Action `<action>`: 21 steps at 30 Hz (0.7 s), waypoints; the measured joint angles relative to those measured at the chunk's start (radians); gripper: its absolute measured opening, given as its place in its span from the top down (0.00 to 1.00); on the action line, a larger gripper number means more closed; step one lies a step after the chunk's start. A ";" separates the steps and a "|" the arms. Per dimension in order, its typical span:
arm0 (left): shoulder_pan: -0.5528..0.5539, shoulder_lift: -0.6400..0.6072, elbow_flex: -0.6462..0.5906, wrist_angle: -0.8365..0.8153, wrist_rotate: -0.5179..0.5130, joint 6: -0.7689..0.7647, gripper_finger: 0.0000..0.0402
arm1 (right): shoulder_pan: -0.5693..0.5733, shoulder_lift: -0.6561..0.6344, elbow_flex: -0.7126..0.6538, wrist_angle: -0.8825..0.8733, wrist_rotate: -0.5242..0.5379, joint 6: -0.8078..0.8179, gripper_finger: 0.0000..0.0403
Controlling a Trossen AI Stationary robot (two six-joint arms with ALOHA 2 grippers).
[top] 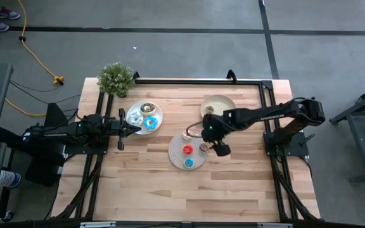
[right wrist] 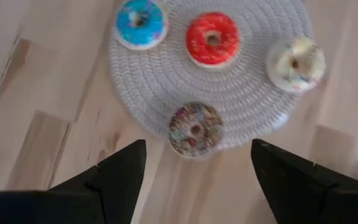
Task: Pick & Place donuts
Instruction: Put the small chocolate brown donut on the brown plate
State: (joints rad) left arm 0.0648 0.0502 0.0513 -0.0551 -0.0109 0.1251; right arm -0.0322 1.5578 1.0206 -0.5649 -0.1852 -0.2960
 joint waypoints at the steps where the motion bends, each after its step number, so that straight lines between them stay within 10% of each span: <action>1: 0.000 0.000 0.000 0.000 0.000 0.000 1.00 | 0.008 0.000 -0.018 0.034 0.001 0.000 0.30; 21: 0.000 0.000 0.000 0.000 0.000 0.000 1.00 | 0.053 0.011 -0.202 0.305 0.065 0.028 0.30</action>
State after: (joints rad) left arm 0.0649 0.0500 0.0513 -0.0551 -0.0109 0.1251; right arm 0.0211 1.5689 0.8186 -0.2596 -0.1204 -0.2684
